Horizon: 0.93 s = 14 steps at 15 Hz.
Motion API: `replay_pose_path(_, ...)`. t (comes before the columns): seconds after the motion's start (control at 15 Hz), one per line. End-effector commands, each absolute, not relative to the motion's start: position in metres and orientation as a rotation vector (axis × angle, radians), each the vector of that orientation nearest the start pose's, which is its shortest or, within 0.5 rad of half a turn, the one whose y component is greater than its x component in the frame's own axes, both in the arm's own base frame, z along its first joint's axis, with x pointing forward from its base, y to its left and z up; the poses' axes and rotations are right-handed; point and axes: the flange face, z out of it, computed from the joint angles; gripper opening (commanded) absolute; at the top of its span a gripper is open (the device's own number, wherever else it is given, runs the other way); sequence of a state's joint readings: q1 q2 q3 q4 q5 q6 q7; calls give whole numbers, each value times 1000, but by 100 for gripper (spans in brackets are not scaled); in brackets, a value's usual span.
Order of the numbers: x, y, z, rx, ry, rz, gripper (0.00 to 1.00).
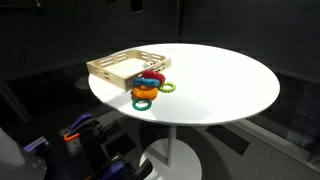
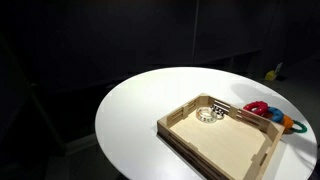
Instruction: Remove the black and white ring from the wooden tray and put it on the table on the rings pile
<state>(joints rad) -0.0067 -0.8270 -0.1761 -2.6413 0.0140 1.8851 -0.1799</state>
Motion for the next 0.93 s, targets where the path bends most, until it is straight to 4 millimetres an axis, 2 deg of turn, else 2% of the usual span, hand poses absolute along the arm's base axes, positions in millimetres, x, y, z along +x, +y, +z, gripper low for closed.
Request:
replay_pose_path(0.0,308,-59,492,-3007,-68,-125,100)
replay_pose_path(0.47,315,-52,492,-3022,-75,-123,100)
replay_pose_path(0.87,339,-26,504,-3030,-122,-176,100)
